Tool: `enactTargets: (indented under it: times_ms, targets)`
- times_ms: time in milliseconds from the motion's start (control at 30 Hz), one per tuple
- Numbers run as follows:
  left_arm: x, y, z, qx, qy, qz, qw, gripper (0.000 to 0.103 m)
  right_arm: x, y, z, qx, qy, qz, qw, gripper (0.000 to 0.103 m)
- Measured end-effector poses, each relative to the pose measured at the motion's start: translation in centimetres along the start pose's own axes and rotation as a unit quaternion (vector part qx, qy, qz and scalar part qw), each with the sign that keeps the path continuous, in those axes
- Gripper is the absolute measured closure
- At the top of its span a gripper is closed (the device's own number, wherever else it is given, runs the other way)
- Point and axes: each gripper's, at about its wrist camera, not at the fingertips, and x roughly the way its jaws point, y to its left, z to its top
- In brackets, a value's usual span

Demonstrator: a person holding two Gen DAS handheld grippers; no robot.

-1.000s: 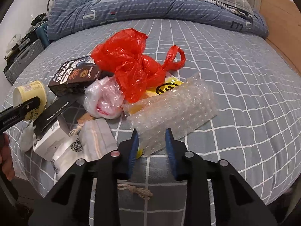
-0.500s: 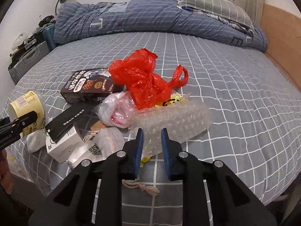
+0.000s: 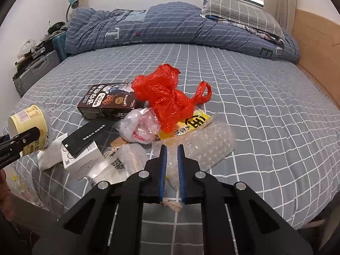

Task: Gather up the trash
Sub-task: 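Lift the bubble wrap with the right tool while the left tool holds the cup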

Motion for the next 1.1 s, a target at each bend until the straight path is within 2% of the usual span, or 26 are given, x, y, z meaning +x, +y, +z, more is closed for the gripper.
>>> enactTargets:
  times_ms: [567, 767, 933, 967, 1100]
  targets:
    - [-4.3, -0.9, -1.1, 0.005, -0.021, -0.015, 0.9997, 0.029, -5.0, 1.3, -0.7, -0.011, -0.039, 0.06, 0.997, 0.095]
    - [-5.7, -1.5, -2.0, 0.008, -0.025, -0.018, 0.9995, 0.029, -6.5, 1.6, -1.6, -0.011, -0.043, 0.073, 0.996, 0.095]
    - [-6.2, -1.7, -3.0, 0.012, -0.024, -0.018, 0.9995, 0.029, -6.4, 0.6, -1.8, -0.01, -0.045, 0.059, 0.997, 0.095]
    - [-6.0, -1.7, -3.1, 0.011, -0.022, -0.018, 0.9995, 0.029, -5.8, 0.2, -1.8, -0.006, -0.039, 0.05, 0.998, 0.094]
    - [-5.1, -1.4, -3.2, 0.009, -0.019, -0.015, 0.9997, 0.029, -2.4, -1.8, -0.5, 0.026, -0.009, 0.021, 0.999, 0.063]
